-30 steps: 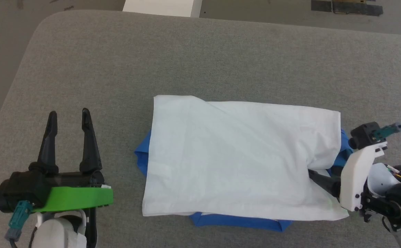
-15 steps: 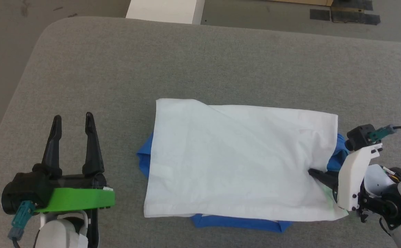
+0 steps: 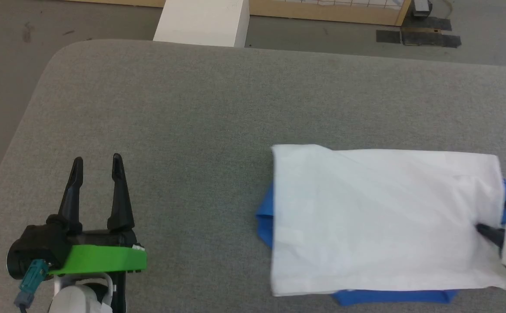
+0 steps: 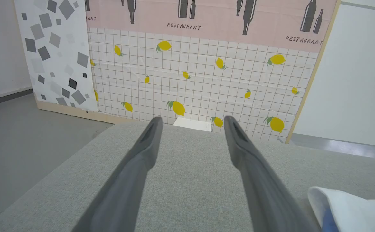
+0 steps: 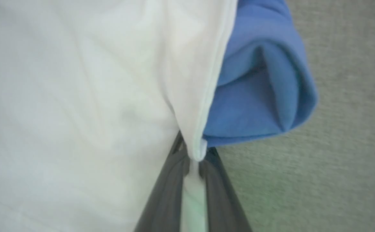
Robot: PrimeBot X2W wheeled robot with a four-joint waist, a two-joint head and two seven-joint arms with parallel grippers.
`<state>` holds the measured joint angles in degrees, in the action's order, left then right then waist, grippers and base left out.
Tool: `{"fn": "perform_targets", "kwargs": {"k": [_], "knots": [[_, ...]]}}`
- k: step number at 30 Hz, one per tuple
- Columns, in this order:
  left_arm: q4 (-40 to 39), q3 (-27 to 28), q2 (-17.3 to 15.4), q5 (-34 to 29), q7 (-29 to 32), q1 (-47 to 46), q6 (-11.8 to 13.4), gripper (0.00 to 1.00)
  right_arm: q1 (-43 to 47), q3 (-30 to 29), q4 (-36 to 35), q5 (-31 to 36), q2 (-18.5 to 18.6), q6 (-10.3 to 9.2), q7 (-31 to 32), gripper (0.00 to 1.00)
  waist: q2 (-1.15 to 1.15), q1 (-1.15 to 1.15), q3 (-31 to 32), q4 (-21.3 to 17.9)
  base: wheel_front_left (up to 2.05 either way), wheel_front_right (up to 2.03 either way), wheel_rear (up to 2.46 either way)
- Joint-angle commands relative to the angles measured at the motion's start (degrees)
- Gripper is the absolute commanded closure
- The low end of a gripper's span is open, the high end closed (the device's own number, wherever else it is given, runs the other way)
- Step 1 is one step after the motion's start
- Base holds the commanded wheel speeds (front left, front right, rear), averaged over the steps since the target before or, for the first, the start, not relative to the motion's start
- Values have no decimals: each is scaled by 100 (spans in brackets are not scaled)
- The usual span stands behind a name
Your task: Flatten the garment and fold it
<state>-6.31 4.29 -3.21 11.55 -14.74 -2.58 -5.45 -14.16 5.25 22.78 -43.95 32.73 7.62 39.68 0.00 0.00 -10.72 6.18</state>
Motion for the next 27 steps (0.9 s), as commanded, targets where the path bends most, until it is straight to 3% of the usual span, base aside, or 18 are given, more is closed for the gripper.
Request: {"fn": "perform_targets", "kwargs": {"k": [1,4,10,19,27], "knots": [[14,-6,26,-65,-26,51,-35,0,95,-152,136,198,43,-13,35,100,0,0,23,-15,0,0,0],[41,-9,28,-56,-26,69,-48,0,73,-435,218,483,-52,-13,112,100,0,0,75,-36,0,0,0],[72,12,31,-46,-26,136,-73,0,208,-403,-794,720,-227,-13,469,100,0,0,274,-87,0,0,0],[110,21,32,-48,-26,206,-102,0,464,14,-2651,698,-297,-13,1048,100,0,0,424,-189,0,0,0],[149,-28,33,3,-26,172,-118,0,184,821,-3135,657,-504,-13,1255,100,0,0,372,-127,0,0,0]]}}
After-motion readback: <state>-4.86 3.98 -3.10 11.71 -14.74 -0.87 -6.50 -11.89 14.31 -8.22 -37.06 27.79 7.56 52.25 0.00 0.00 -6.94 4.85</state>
